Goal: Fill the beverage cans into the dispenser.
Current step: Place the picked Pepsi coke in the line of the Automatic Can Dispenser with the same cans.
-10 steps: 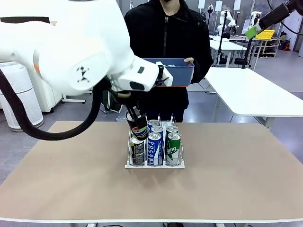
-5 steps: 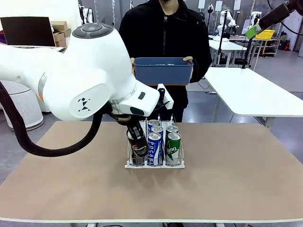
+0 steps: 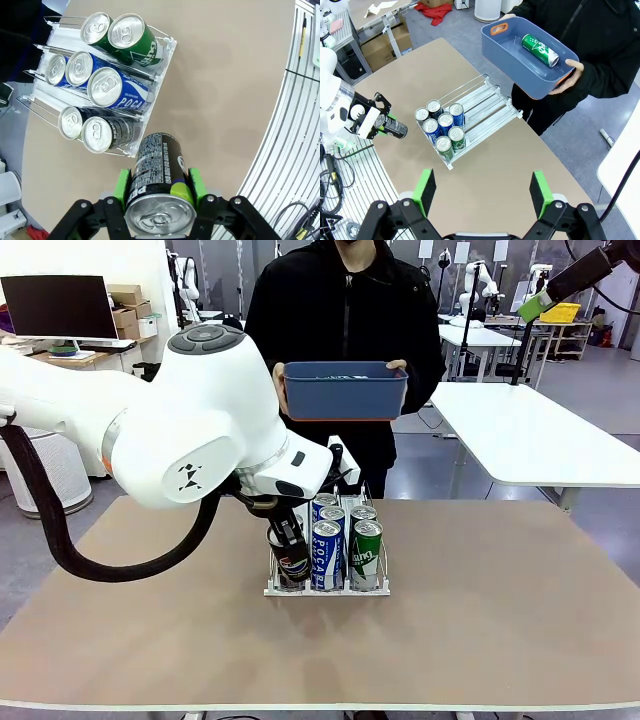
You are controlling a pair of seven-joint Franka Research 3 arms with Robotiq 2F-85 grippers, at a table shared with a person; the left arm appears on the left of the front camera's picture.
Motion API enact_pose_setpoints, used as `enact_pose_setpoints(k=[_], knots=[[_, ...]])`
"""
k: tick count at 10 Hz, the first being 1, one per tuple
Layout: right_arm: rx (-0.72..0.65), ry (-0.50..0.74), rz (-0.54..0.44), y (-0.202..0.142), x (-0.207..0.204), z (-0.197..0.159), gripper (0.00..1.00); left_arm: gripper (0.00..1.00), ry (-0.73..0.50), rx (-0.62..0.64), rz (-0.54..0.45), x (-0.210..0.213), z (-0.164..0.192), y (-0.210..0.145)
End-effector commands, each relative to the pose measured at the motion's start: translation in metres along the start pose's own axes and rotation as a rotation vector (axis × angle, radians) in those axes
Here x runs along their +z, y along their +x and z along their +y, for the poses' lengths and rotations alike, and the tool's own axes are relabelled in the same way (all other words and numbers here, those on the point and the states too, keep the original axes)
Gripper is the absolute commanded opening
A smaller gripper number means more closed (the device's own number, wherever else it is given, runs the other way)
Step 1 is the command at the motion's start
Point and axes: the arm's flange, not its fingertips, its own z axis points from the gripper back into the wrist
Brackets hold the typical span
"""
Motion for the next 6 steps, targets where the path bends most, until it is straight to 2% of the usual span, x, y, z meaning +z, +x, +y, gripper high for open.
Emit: enact_pose_setpoints(k=[1,6], knots=[[-0.002,0.006,-0.007,0.0,0.0,-0.001,1.0,0.58,0.015,-0.008,-0.013,0.01,-0.004,0.001],[-0.002,0.006,-0.007,0.0,0.0,-0.001,1.0,0.58,-0.011,-0.033,0.001,-0.01,0.011,0.001]])
